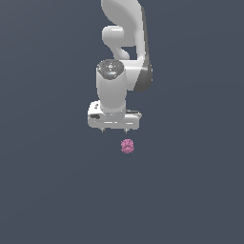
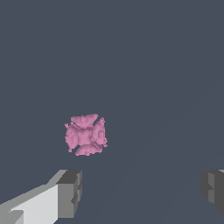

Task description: Pick up the object and move it to a goal position.

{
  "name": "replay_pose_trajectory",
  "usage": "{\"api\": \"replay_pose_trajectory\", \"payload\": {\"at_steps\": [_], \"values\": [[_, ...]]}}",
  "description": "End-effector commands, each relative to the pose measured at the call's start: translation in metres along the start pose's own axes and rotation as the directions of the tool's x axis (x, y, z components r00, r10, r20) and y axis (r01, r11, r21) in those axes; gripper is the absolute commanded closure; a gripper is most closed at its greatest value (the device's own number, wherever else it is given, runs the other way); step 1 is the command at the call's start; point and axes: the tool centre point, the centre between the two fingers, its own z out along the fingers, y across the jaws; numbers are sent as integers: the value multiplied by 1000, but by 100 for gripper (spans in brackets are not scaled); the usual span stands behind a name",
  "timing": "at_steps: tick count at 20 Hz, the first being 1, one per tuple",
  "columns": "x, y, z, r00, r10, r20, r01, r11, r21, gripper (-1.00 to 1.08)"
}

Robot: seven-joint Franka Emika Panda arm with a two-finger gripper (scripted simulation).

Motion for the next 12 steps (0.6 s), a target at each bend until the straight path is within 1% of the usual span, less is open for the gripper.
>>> {"api": "replay_pose_trajectory", "payload": {"at_steps": [1,4,9,12], "values": [[0,0,0,1000,0,0,0,1000,0,-92],[-1,0,1,1000,-3,2,3,1000,-4,-92],[-4,-1,4,1000,-16,14,16,1000,-25,-92],[-5,-1,4,1000,-18,18,18,999,-31,-92]]}}
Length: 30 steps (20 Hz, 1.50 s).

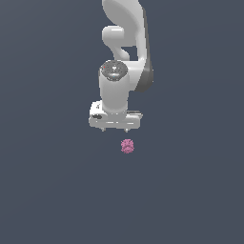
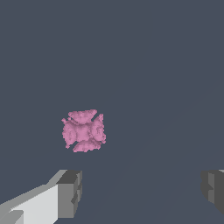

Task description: Pick up the object and move it to a goal position.

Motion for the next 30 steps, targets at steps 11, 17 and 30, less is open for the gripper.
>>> {"api": "replay_pose_trajectory", "payload": {"at_steps": [11,17,30], "values": [[8,-26,26,999,-52,-13,53,999,15,-92],[14,-54,54,994,-104,-27,105,994,33,-92],[15,-61,79,993,-115,-30,117,992,37,-92]]}}
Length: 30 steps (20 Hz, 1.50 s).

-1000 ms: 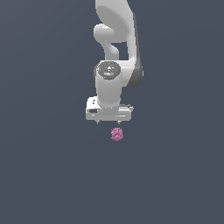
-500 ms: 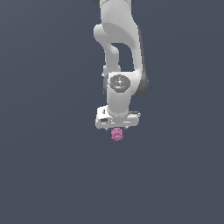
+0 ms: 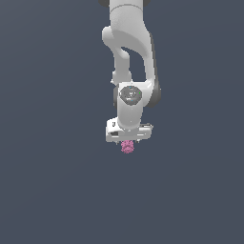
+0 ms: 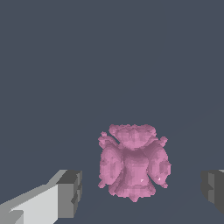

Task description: Pick up the object and move it to a goal position.

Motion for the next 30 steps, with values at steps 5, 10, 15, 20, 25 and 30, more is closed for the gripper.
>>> {"api": "replay_pose_trajectory", "payload": {"at_steps": [5,10,15,20,25,30], "values": [[-1,-1,32,1000,-2,0,2,1000,1,-92],[0,-1,39,1000,-2,0,2,1000,1,-92],[0,-1,39,1000,-2,0,2,1000,1,108],[0,-1,39,1000,-2,0,2,1000,1,108],[0,0,34,1000,-2,-2,2,1000,1,108],[-4,4,18,1000,-2,-2,2,1000,1,108]]}}
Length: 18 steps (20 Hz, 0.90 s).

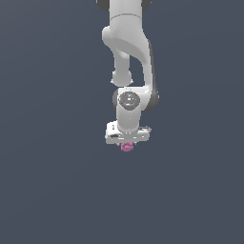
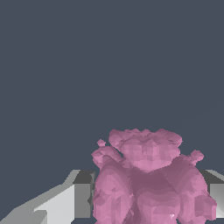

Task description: Pick up the object and move it to a goal position.

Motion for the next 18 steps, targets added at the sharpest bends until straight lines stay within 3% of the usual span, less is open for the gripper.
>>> {"api": "replay_pose_trajectory", "payload": {"at_steps": [1,9,18], "values": [[-2,3,-11,1000,0,-1,0,1000,0,108],[-15,18,-70,1000,0,-1,0,1000,0,108],[-37,45,-172,1000,0,-1,0,1000,1,108]]}}
